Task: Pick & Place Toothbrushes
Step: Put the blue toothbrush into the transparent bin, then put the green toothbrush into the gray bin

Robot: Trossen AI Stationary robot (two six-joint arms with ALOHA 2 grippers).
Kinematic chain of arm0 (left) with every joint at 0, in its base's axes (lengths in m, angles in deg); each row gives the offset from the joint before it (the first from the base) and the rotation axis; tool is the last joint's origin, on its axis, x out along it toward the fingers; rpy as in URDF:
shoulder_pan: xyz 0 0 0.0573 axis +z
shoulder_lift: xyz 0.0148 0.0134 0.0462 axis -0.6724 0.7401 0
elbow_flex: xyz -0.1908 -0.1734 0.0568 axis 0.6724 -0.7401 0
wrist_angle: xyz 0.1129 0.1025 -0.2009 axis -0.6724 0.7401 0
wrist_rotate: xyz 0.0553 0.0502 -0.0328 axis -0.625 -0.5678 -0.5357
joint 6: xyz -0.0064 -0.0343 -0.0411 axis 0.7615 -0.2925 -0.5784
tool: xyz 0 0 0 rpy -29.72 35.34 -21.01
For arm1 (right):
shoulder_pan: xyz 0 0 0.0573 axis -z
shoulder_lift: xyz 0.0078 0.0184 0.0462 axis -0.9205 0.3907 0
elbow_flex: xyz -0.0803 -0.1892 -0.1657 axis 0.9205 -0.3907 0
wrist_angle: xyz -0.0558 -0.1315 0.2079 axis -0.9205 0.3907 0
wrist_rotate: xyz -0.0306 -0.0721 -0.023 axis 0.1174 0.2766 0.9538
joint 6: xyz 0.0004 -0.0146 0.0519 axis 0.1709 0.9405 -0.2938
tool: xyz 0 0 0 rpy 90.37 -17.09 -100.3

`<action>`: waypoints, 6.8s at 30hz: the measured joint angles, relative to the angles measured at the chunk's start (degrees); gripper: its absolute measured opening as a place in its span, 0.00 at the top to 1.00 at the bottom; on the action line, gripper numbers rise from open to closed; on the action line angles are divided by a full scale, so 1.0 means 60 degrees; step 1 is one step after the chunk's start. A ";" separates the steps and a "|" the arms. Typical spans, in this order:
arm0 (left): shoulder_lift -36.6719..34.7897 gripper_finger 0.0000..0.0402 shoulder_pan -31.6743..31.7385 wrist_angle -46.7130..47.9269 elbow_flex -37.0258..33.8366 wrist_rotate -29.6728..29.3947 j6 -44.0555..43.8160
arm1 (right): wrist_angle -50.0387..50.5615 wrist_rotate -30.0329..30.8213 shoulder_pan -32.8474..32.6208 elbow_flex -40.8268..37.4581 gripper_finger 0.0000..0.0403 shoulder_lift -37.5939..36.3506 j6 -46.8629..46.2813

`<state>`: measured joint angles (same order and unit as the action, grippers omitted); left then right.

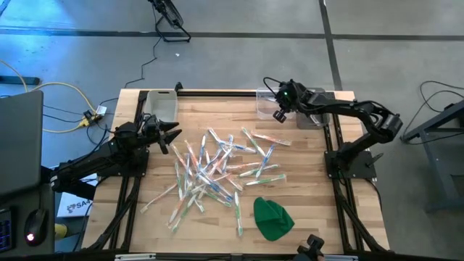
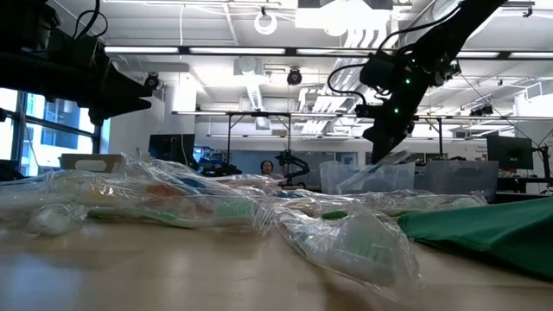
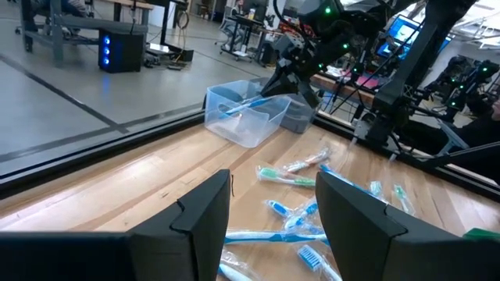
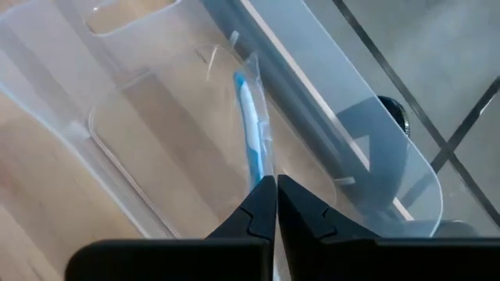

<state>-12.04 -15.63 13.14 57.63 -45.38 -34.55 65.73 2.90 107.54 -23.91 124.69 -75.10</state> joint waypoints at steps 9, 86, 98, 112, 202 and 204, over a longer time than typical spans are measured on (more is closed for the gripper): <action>0.0000 0.54 0.0002 0.0011 0.0000 0.0003 0.0001 | -0.0002 0.0000 -0.0132 0.0000 0.74 -0.0027 0.0072; -0.0001 0.54 0.0001 -0.0186 -0.0011 -0.1337 -0.0542 | -0.2118 -0.2877 -0.3978 0.0004 0.97 -0.2385 -0.1503; -0.0001 0.54 0.0002 -0.0193 -0.0011 -0.1326 -0.0805 | -0.1628 -0.2769 -0.3963 0.0004 0.99 -0.2382 -0.1500; 0.0001 0.54 0.0000 -0.0189 -0.0011 -0.1297 -0.1773 | -0.1632 -0.2772 -0.3963 0.0004 0.99 -0.2382 -0.1602; -0.0002 0.54 -0.0001 0.0022 0.0000 -0.1297 -0.0920 | -0.3231 -0.2280 -0.5129 0.0000 0.78 0.1792 -0.5008; 0.0000 0.54 0.0002 0.0022 0.0000 -0.1297 -0.0920 | -0.3231 -0.2277 -0.5133 0.0000 0.78 0.1792 -0.5005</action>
<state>-12.04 -15.62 13.27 57.63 -53.16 -40.06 46.34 -10.76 76.74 -23.91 135.44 -105.13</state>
